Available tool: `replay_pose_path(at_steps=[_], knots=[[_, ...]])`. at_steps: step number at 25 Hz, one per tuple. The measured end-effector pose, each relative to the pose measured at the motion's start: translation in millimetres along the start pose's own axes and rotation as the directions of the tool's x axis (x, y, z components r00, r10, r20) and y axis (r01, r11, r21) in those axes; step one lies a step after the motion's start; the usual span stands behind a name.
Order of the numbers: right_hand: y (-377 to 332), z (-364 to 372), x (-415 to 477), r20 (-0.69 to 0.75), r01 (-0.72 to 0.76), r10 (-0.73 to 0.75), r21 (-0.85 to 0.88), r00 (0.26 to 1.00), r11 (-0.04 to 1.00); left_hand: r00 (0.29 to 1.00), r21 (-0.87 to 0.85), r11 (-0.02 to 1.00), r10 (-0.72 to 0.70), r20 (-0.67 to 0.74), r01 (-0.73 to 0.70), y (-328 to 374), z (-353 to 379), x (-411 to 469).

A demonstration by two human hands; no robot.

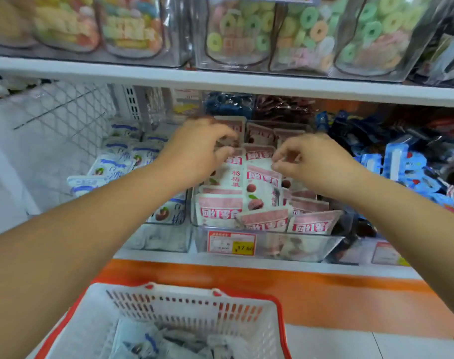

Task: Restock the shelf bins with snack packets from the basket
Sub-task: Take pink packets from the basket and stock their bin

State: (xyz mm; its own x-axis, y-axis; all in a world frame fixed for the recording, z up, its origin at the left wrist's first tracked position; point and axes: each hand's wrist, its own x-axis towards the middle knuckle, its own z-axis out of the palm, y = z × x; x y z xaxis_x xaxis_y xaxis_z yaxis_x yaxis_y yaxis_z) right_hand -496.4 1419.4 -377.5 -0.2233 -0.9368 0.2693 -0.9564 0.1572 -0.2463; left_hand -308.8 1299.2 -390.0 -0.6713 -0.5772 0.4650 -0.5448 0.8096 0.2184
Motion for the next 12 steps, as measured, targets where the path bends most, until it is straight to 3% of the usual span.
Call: replay_pose_path(at_steps=[3, 6, 8, 9, 10, 12], knots=[[-48, 6, -54, -0.113, 0.112, -0.092, 0.188, 0.989, 0.976, 0.980, -0.099, 0.990, 0.079, -0.181, -0.098, -3, -19, -87], [-96, 49, -107, -0.119, 0.139, -0.097, 0.426, 0.988, 0.894, 0.982, -0.153, 0.986, 0.045, -0.181, -0.074, -12, -8, -176], [-120, 104, -138, 0.139, 0.055, -0.125, 0.422, 0.982, 0.905, 0.995, -0.152, 0.984, -0.092, 0.025, 0.094, -24, 19, -240], [-126, 135, -152, 0.337, -0.009, -0.123, 0.364, 0.933, 0.931, 0.962, -0.151, 0.963, -0.195, 0.192, 0.225, -32, 35, -268], [-129, 169, -165, 0.532, -0.064, -0.102, 0.285, 0.841, 0.956, 0.883, -0.151, 0.920, -0.288, 0.370, 0.363, -42, 51, -297], [-128, 232, -190, 0.787, -0.121, -0.045, 0.150, 0.615, 0.981, 0.641, -0.060, 0.826, -0.388, 0.662, 0.561, -66, 81, -347]])
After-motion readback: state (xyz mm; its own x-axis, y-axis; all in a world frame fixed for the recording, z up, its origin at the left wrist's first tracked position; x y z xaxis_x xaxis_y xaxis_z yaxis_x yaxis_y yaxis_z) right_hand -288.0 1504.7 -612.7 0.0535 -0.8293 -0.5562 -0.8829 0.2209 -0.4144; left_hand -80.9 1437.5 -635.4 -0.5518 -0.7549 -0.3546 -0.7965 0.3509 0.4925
